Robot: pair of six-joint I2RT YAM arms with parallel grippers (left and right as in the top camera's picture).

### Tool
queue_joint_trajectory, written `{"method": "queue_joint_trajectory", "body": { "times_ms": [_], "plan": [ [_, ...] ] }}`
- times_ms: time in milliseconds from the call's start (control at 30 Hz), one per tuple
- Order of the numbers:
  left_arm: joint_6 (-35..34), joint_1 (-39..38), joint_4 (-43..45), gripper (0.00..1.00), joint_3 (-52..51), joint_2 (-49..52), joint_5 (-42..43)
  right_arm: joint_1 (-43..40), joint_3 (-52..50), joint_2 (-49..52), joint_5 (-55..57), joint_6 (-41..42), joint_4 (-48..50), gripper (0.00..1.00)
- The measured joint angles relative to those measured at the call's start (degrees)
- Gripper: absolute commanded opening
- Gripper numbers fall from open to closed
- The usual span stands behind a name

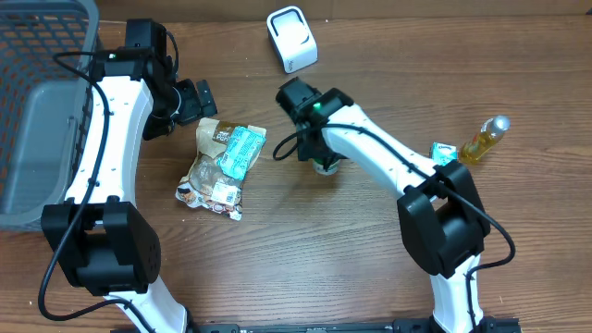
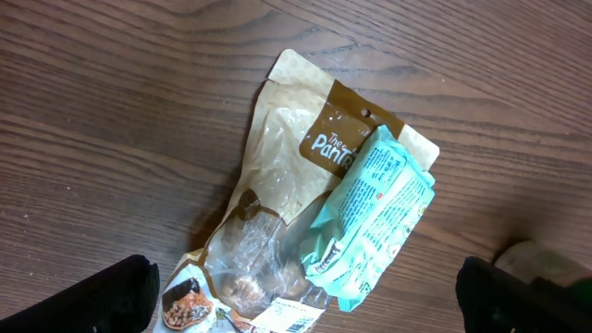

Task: Scan the item barcode
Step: 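Lower the right gripper around the jar and close on it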

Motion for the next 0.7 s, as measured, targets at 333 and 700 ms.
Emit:
{"method": "queue_joint_trajectory", "body": {
  "times_ms": [333,700],
  "plan": [
    [0.0,0.0,0.0,1.0,0.0,0.0,0.0,-3.15,-0.17,0.02,-4.13,3.56,0.26,1.0],
    [0.0,0.0,0.0,1.0,0.0,0.0,0.0,-7.41,-0.17,0.02,-17.4,10.49,1.9,1.0]
  ]
}}
